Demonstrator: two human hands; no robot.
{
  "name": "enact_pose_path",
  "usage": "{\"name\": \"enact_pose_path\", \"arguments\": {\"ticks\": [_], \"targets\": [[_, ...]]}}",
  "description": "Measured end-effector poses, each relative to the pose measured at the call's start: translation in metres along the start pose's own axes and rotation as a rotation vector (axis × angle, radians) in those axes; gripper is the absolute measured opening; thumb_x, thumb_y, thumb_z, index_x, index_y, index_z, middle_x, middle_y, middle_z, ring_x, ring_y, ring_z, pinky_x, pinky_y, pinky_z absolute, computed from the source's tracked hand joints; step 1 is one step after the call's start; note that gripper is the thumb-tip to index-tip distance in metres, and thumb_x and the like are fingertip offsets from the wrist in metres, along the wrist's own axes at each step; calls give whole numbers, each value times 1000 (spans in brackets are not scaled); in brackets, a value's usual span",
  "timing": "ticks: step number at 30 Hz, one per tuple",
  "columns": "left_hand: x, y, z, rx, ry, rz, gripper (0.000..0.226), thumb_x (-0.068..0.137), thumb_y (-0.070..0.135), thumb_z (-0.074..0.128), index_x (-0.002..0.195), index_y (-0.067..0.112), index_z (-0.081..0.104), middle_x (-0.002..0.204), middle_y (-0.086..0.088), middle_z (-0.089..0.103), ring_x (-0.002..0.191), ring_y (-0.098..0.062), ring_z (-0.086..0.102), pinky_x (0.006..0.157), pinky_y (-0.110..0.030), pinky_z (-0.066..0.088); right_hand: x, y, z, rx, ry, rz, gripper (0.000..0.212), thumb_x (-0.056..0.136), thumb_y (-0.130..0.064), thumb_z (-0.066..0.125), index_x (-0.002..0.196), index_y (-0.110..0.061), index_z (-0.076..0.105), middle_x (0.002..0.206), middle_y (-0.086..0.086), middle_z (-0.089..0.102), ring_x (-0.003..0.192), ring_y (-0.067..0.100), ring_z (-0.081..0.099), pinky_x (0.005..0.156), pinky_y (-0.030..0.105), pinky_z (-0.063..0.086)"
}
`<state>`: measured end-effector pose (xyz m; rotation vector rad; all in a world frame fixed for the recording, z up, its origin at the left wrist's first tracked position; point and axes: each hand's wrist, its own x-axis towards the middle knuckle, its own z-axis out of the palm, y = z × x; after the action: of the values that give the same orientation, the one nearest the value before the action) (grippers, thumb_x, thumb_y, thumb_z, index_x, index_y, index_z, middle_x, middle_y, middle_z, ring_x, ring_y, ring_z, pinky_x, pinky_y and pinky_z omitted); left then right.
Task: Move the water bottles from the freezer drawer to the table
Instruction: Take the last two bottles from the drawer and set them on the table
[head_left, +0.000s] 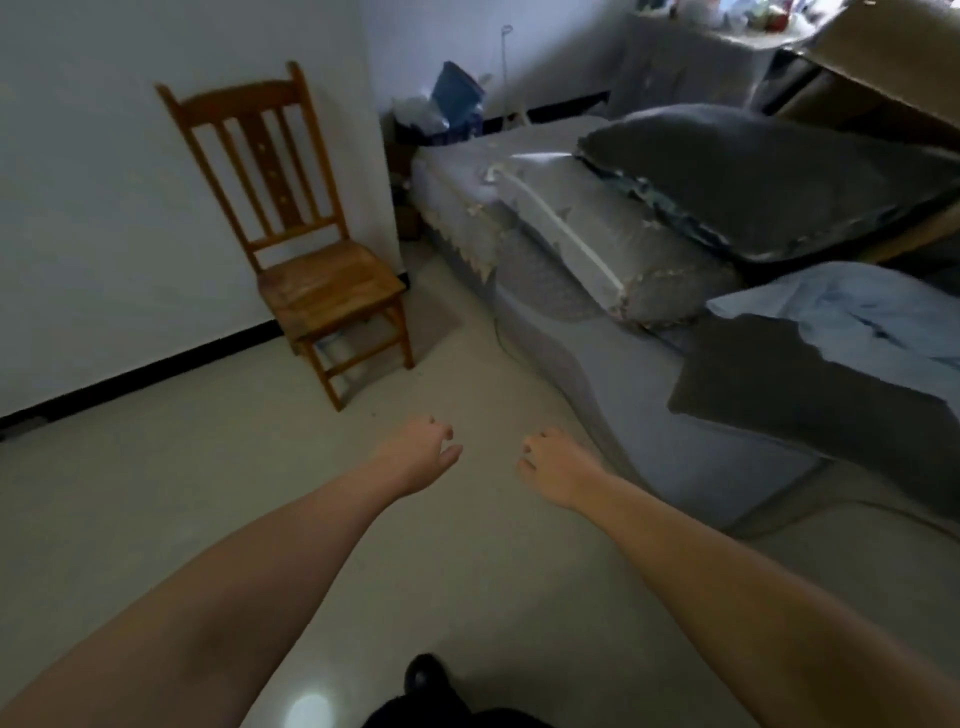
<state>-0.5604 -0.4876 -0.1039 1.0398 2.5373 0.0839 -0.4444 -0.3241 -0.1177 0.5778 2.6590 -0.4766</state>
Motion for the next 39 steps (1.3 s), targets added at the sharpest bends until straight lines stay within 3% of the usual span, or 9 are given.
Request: {"name": "enact_pose_path", "arguments": {"ticks": [9,15,27,39], "targets": [[-7,-166,-21,-167,62,-334,42,98,40,41,124,11,55,130,-13,54,121,-30,48,100,-39,43,103,-193,-22,-158,-38,-312,42,99,-33,35,129,-9,51,131,16,48,121,32,46,100,40,39],[16,-232,-30,-236,87,-499,40,97,41,43,124,14,55,128,-12,55,122,-28,48,100,-38,43,173,-259,-30,-214,-73,-464,41,98,-35,37,129,-12,51,132,13,48,122,30,45,100,41,39],[116,-378,-130,-335,255,-767,42,98,41,41,125,12,53,130,-11,53,121,-28,48,99,-37,43,380,-389,-109,-320,-118,-731,38,98,-34,36,123,-12,53,125,12,51,113,29,49,94,44,45],[39,-541,-129,-531,281,-1224,39,98,38,40,124,12,55,126,-11,52,116,-29,52,94,-35,42,435,-615,-58,-463,-245,-1096,38,97,-35,40,120,-9,57,125,16,55,112,32,53,93,37,44]]}}
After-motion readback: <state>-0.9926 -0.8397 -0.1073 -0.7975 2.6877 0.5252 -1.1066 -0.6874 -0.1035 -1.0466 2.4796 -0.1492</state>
